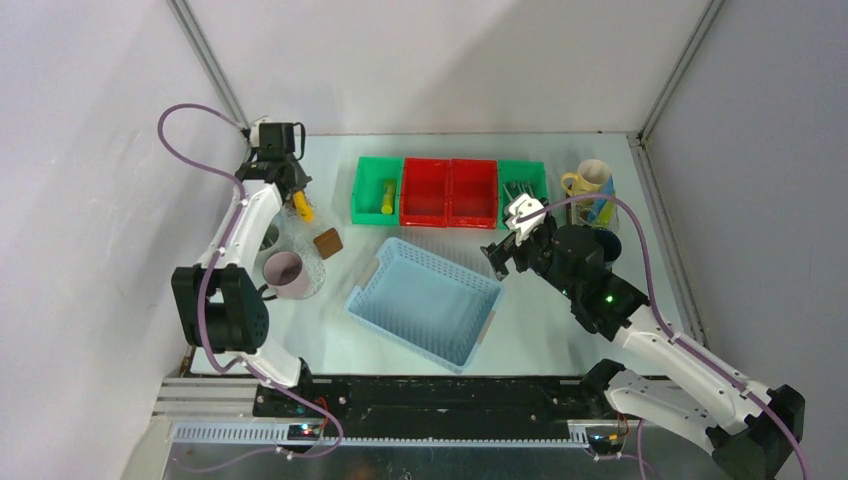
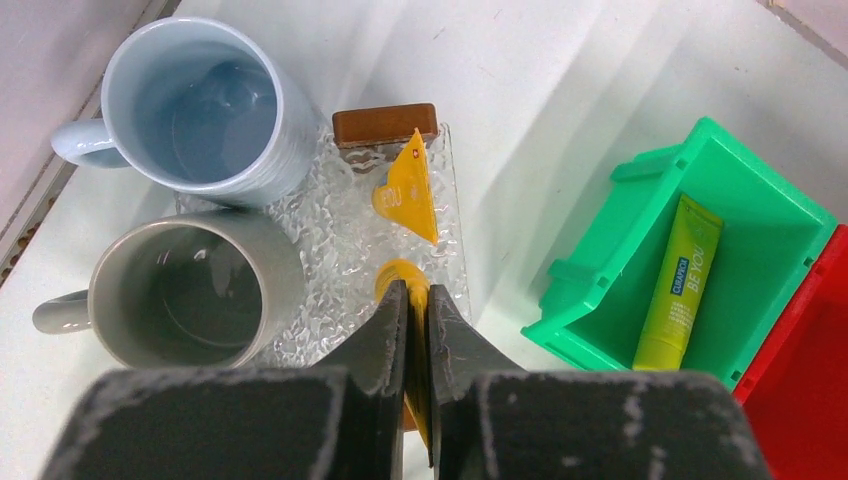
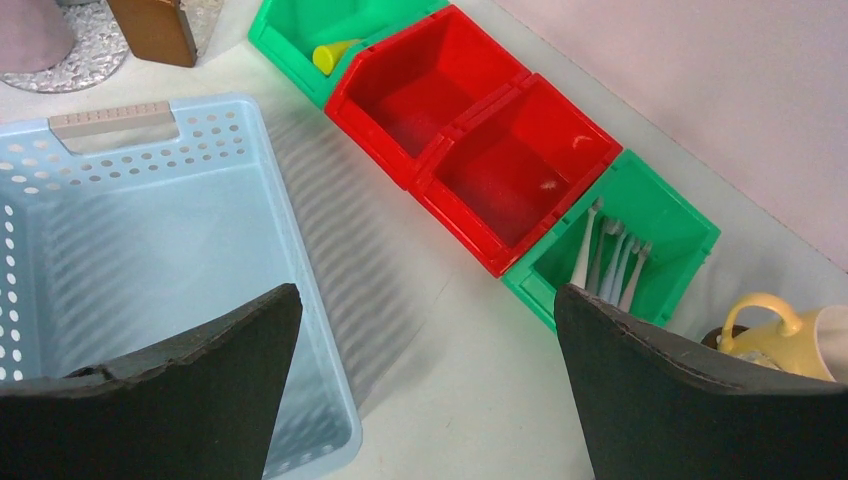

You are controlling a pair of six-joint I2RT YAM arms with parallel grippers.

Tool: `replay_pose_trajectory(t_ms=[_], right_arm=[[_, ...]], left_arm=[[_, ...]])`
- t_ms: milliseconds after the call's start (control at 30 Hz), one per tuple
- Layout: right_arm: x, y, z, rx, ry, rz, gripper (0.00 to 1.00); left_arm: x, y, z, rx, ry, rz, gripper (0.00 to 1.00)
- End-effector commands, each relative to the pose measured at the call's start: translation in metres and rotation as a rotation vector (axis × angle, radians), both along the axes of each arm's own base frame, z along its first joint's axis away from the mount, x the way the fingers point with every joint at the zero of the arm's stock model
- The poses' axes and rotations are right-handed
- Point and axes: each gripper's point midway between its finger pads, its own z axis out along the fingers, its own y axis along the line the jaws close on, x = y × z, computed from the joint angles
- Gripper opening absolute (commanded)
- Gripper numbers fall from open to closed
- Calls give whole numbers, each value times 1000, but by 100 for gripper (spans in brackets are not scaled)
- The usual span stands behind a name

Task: Prepare toiletry sets of a toothbrush and toothpaste on the tray
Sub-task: Place the toothpaste in the toothpaste holder.

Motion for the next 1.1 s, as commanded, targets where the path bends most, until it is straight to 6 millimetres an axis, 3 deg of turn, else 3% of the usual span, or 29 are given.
replay_pose_trajectory(t_ms=[0,500,767,1067], right_arm=[[3,3,8,32,-20,6,99],[2,4,8,38,-19,10,100],[2,3,6,36,-17,7,99],[2,3,4,34,-12,5,99]], left_arm=[[6,4,-10,-19,-12,43,0],[10,6,14,-25,-76,66,0],[11,8,-9,-22,-17,83,1],[14,9,-27,-20,15,98,18]])
